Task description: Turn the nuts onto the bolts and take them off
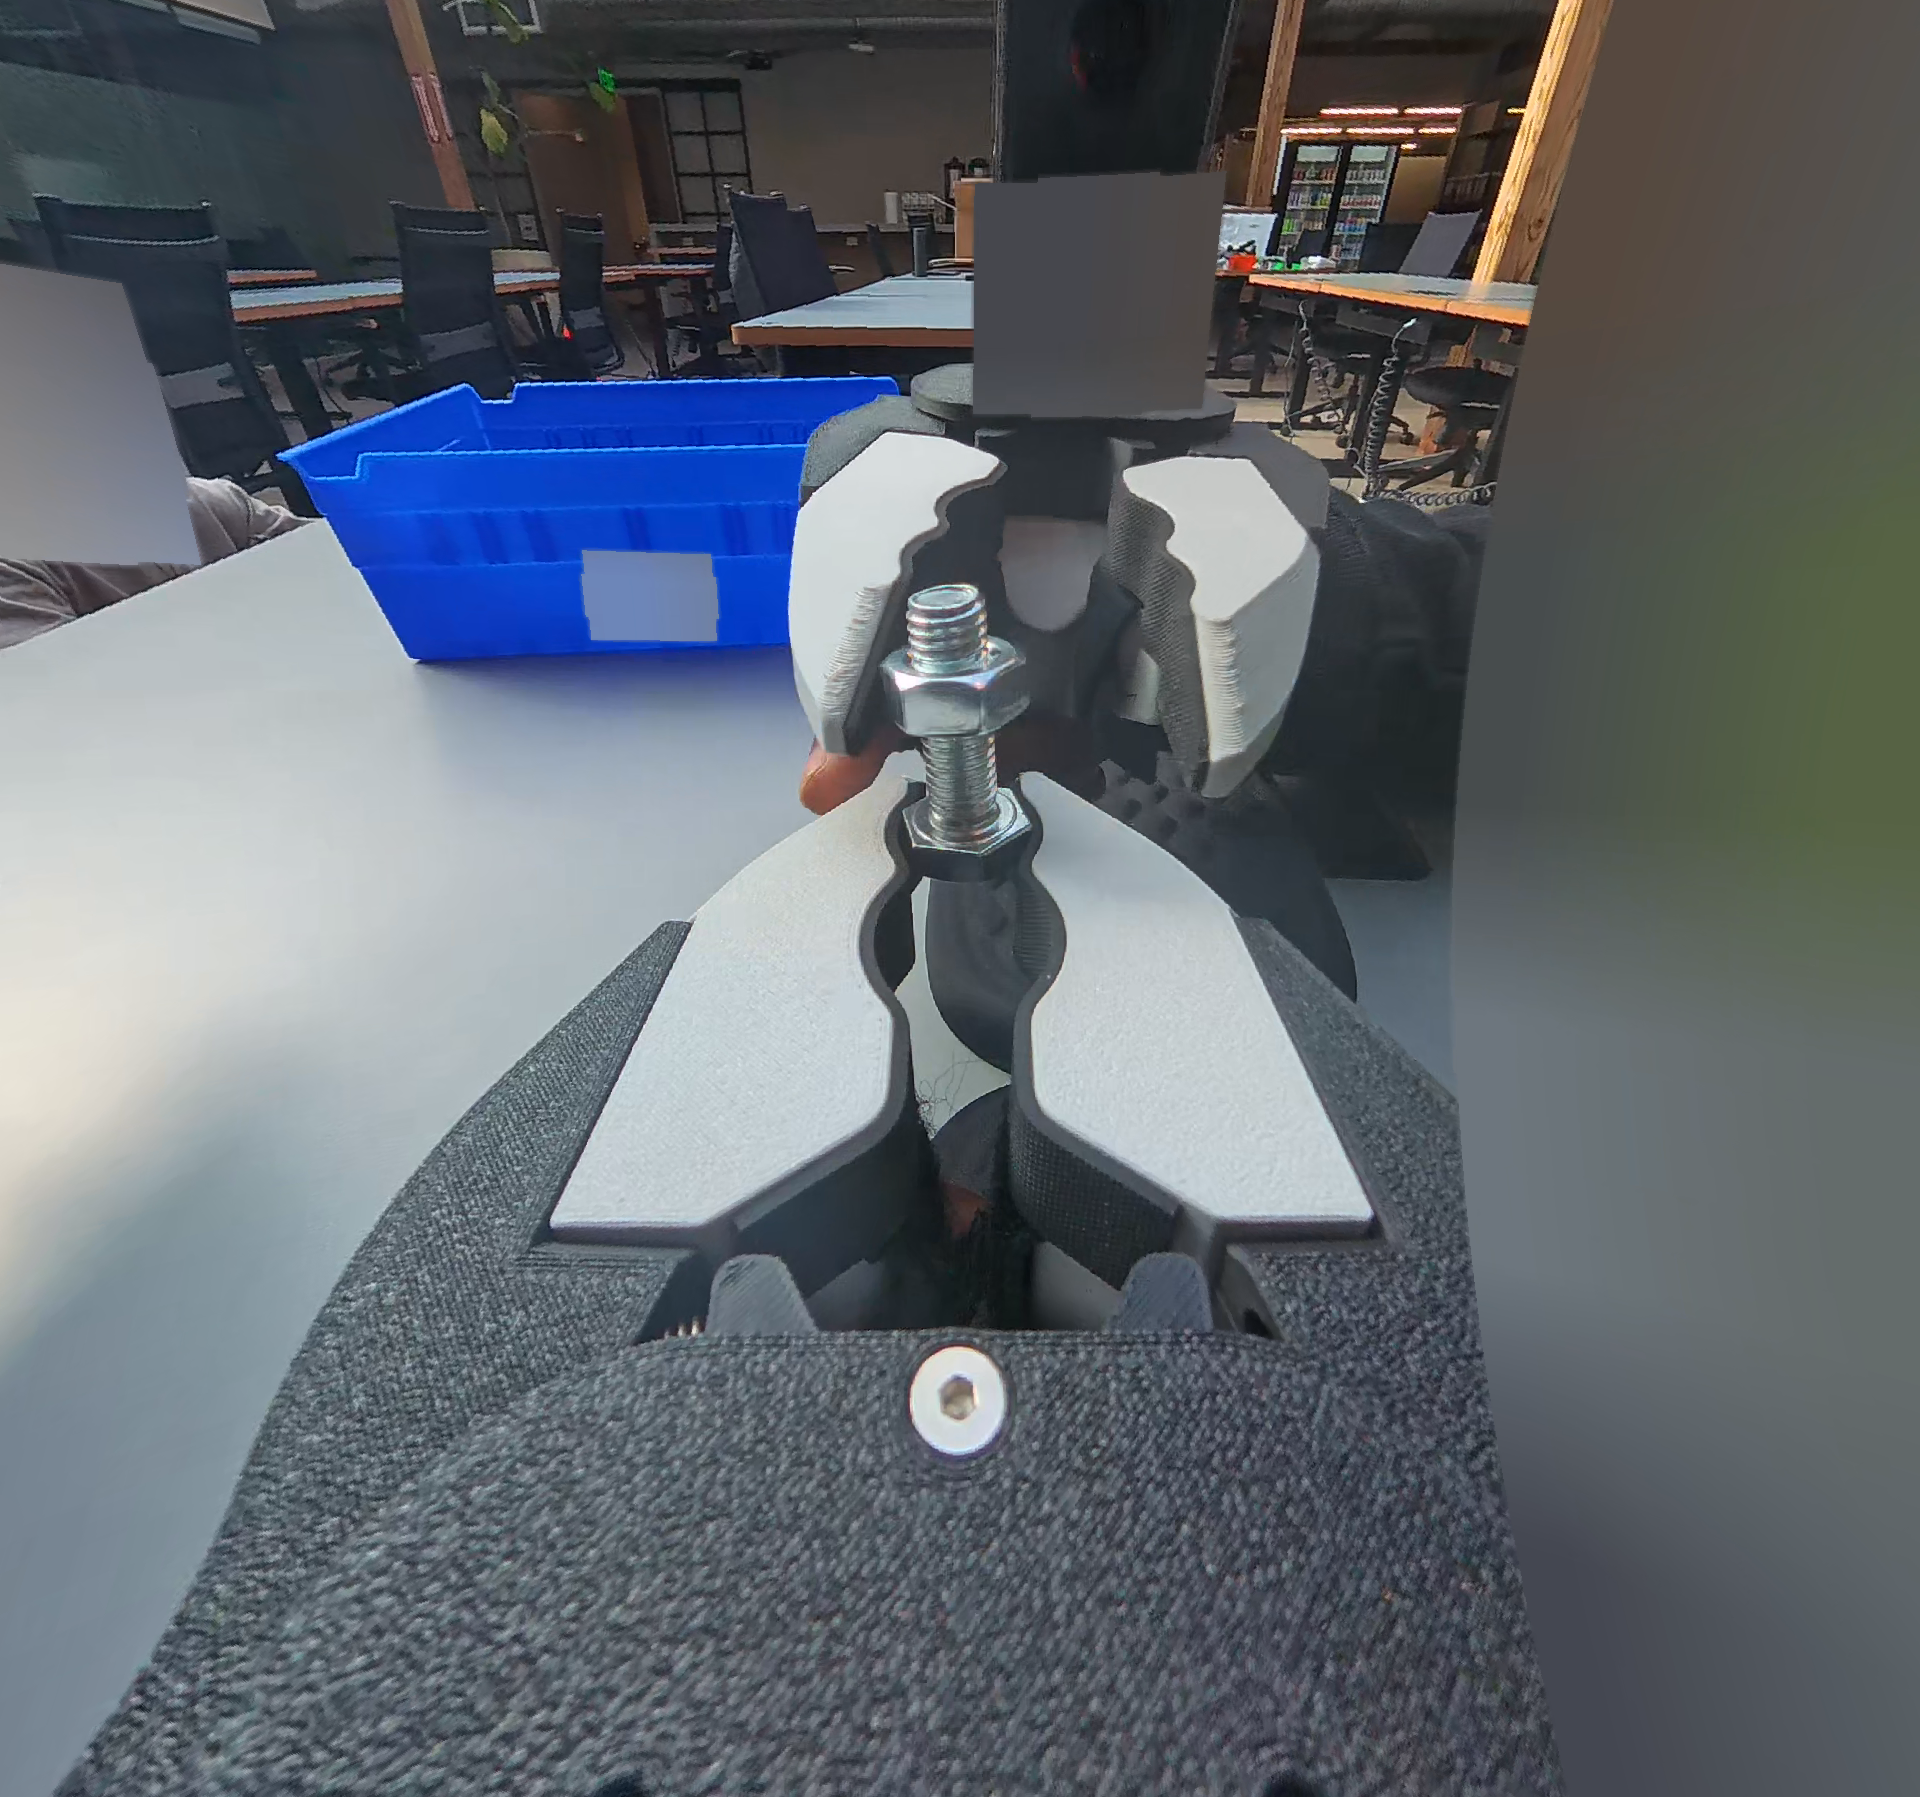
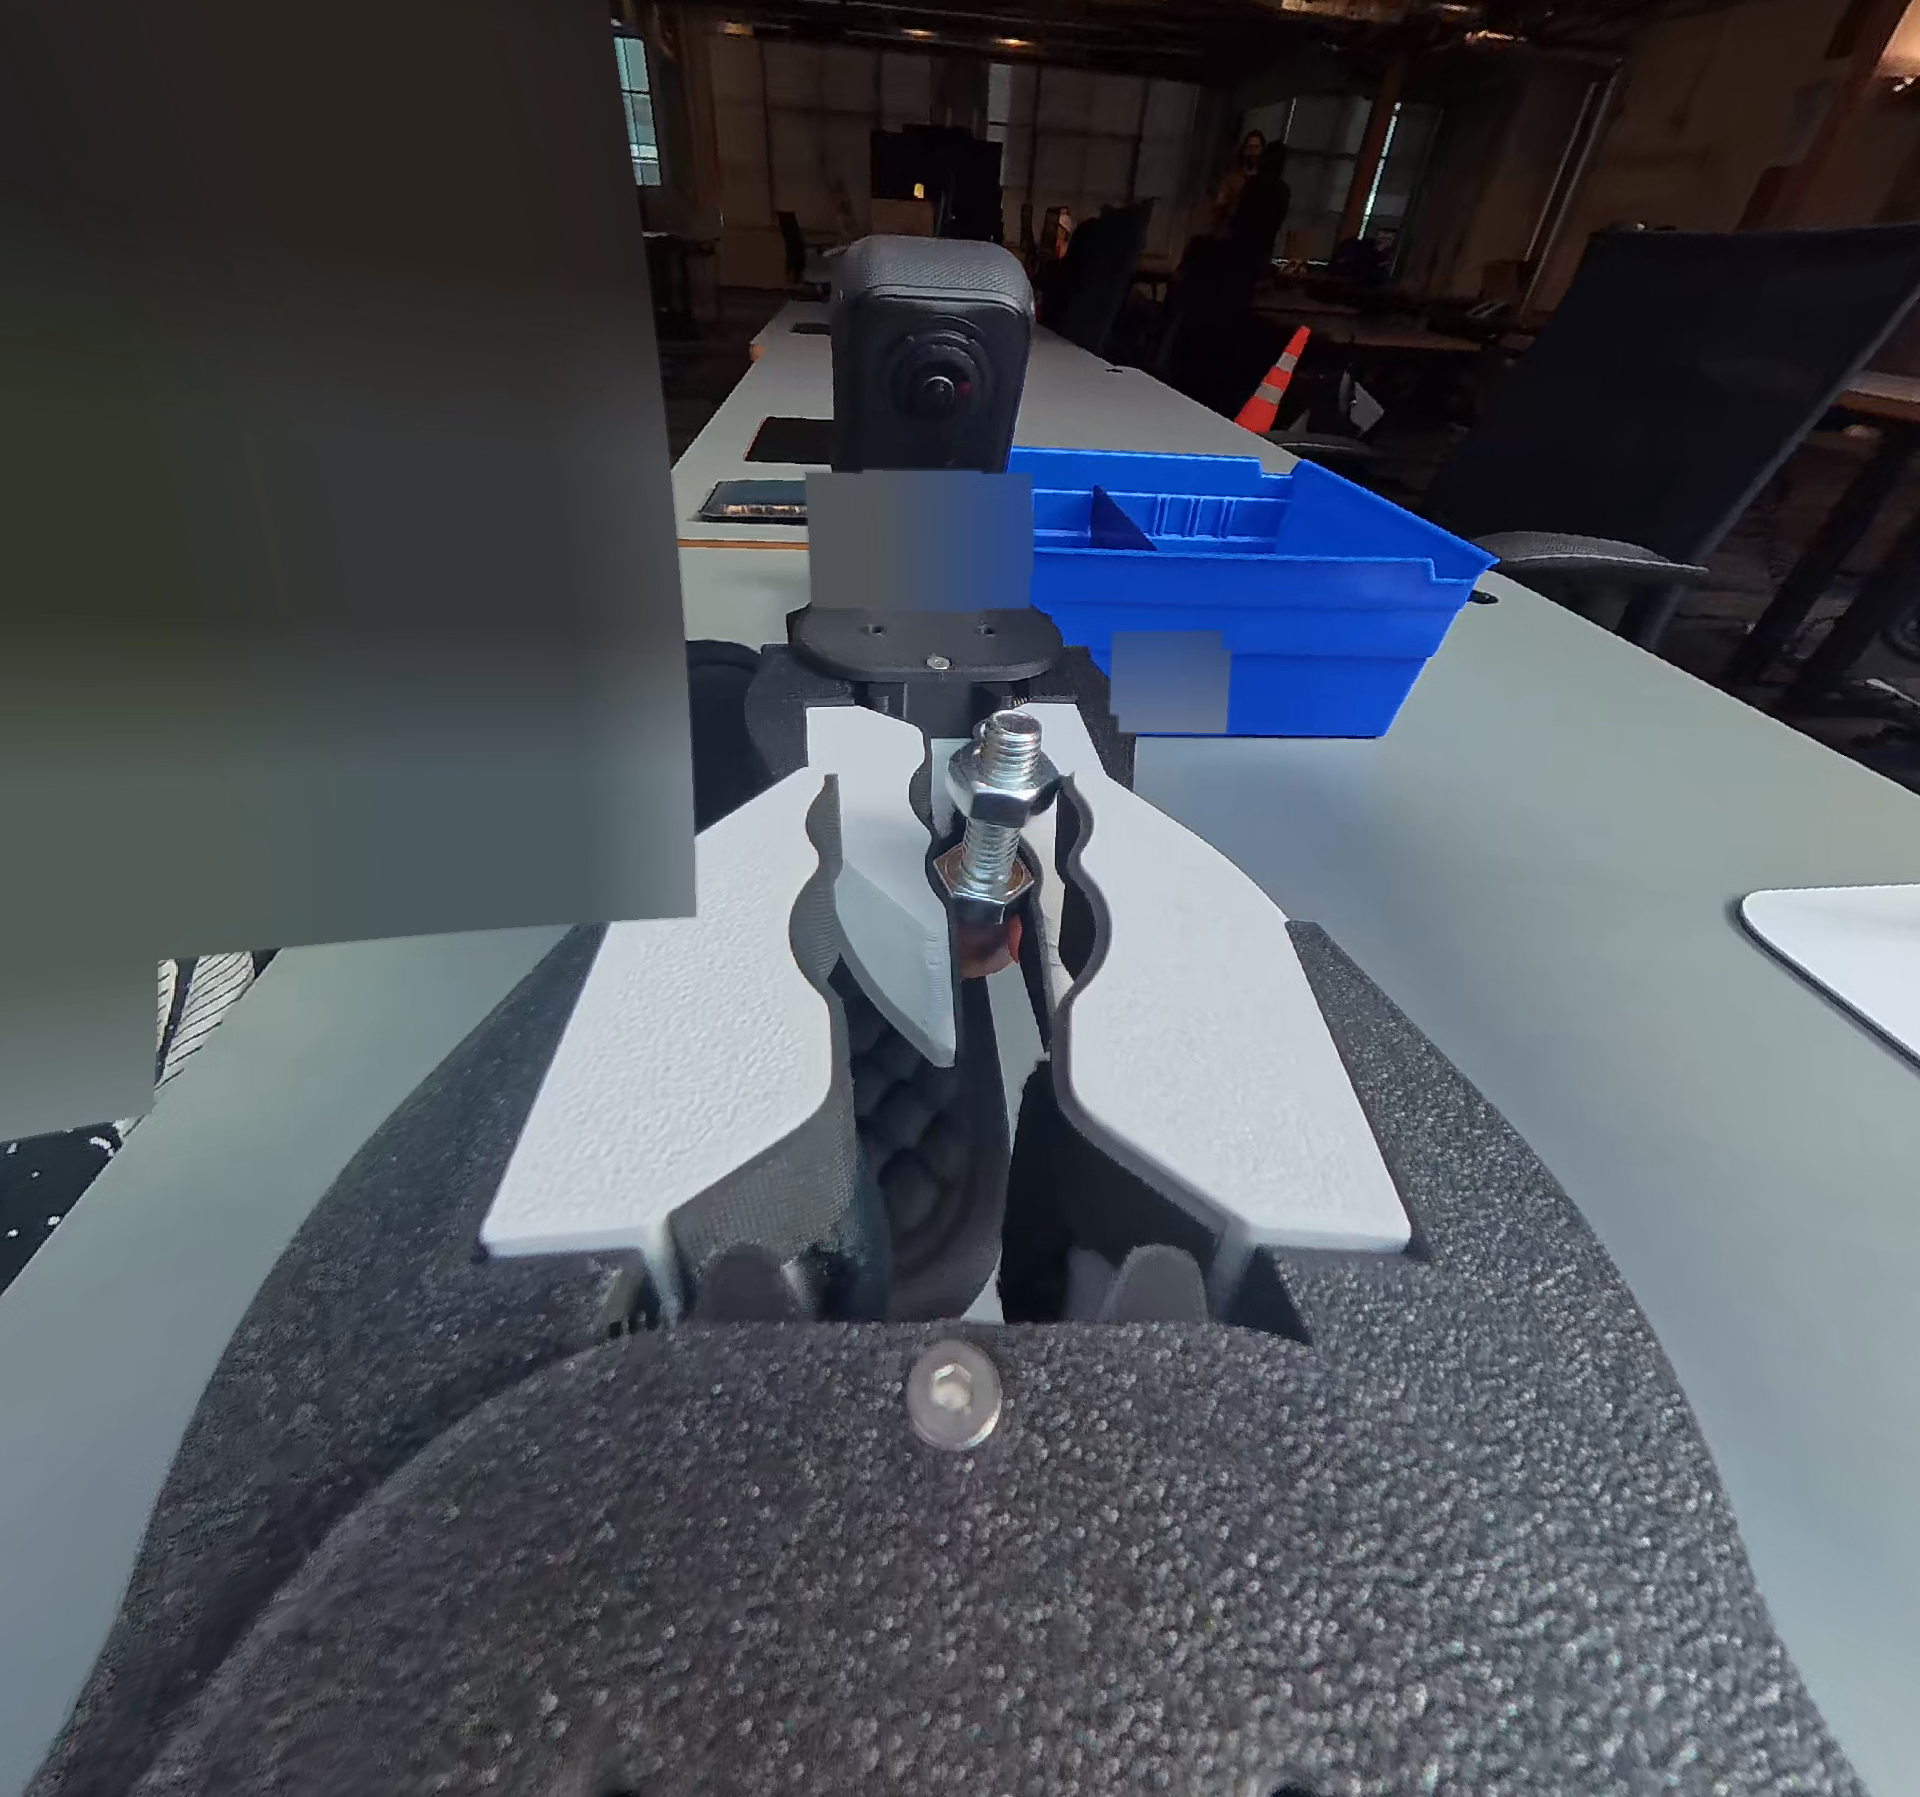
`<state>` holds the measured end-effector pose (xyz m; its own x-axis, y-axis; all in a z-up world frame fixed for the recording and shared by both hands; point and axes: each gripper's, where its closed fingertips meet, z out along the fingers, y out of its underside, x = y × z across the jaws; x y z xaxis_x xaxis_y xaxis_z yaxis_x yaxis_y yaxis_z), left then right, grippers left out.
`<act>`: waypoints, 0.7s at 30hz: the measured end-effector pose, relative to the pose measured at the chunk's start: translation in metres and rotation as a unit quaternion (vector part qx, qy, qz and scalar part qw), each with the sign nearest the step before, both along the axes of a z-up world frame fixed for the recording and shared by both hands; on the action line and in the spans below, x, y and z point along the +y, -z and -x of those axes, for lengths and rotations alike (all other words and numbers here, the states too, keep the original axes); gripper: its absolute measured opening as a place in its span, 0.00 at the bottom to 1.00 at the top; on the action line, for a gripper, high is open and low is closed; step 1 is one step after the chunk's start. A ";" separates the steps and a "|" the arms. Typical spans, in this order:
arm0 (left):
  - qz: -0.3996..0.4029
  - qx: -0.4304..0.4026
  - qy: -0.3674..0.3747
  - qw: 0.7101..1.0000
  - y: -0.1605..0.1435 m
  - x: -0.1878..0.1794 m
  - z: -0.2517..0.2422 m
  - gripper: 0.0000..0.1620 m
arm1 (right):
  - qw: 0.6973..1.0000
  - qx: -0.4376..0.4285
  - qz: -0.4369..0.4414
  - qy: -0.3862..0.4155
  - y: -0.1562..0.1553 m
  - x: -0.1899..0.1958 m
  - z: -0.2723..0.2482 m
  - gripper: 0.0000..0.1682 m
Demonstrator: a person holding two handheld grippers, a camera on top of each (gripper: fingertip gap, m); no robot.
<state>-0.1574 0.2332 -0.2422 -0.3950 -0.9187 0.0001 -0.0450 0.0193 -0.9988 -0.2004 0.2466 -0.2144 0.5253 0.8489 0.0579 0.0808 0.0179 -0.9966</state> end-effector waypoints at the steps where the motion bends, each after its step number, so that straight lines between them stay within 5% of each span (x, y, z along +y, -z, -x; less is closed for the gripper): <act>1: -0.002 0.001 0.000 1.000 0.000 0.000 0.000 0.09 | 1.000 0.000 -0.001 0.005 0.000 0.000 -0.002 0.22; 15: -0.005 0.001 -0.001 1.000 0.001 0.000 0.000 0.09 | 0.999 0.006 -0.009 0.038 -0.005 -0.005 -0.019 0.03; 17: -0.006 0.001 -0.001 1.000 0.001 0.000 0.000 0.09 | 0.999 0.003 -0.010 0.045 -0.005 -0.004 -0.023 0.04; 21: -0.004 0.001 0.000 1.000 0.001 0.000 0.000 0.09 | 0.999 0.019 -0.008 0.027 -0.010 -0.001 -0.018 0.26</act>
<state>-0.1575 0.2331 -0.2427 -0.3950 -0.9187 -0.0070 -0.0466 0.0277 -0.9985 -0.1822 0.2458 -0.2047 0.5729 0.8181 0.0502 0.0442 0.0303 -0.9986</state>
